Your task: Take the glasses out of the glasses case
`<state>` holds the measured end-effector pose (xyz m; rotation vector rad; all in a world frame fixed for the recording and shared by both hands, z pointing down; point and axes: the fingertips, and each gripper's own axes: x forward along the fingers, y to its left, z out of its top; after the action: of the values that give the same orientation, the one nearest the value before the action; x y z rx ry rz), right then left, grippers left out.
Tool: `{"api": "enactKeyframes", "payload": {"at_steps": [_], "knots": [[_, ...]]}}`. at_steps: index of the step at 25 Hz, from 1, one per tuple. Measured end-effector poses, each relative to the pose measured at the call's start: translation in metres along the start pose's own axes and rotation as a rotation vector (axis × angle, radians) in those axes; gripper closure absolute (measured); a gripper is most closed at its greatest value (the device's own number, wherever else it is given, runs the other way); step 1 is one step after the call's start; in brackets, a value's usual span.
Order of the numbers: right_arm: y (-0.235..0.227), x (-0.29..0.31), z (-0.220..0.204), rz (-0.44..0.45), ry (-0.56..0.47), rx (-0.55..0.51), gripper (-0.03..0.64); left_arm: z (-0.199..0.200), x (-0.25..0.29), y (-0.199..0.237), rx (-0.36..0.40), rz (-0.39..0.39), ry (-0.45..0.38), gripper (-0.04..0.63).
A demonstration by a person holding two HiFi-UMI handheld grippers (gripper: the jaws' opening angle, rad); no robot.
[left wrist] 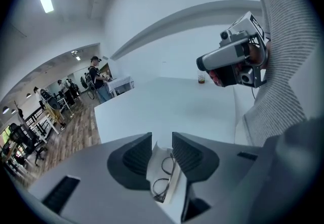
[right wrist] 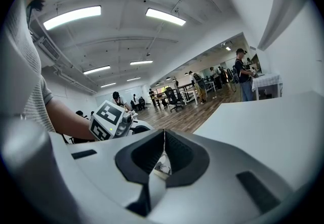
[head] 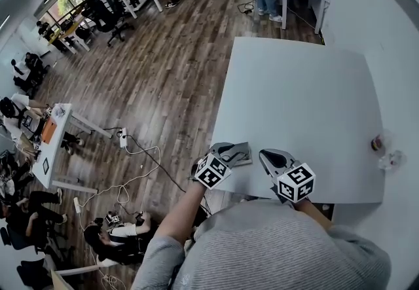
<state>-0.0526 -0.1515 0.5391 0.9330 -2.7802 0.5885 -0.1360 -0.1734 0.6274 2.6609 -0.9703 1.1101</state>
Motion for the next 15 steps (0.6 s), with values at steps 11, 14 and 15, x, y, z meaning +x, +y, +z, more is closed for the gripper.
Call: {"api": "enactKeyframes", "payload": {"at_steps": [11, 14, 15], "knots": [[-0.002, 0.005, 0.001, -0.014, 0.010, -0.004, 0.601, -0.037, 0.014, 0.011, 0.064, -0.006, 0.122, 0.482], [-0.004, 0.007, 0.002, -0.021, 0.012, -0.003, 0.601, -0.042, 0.020, 0.010, 0.098, -0.024, 0.151, 0.482], [-0.004, 0.008, 0.002, -0.023, 0.012, -0.002, 0.601, -0.043, 0.022, 0.008, 0.114, -0.030, 0.160, 0.482]]}}
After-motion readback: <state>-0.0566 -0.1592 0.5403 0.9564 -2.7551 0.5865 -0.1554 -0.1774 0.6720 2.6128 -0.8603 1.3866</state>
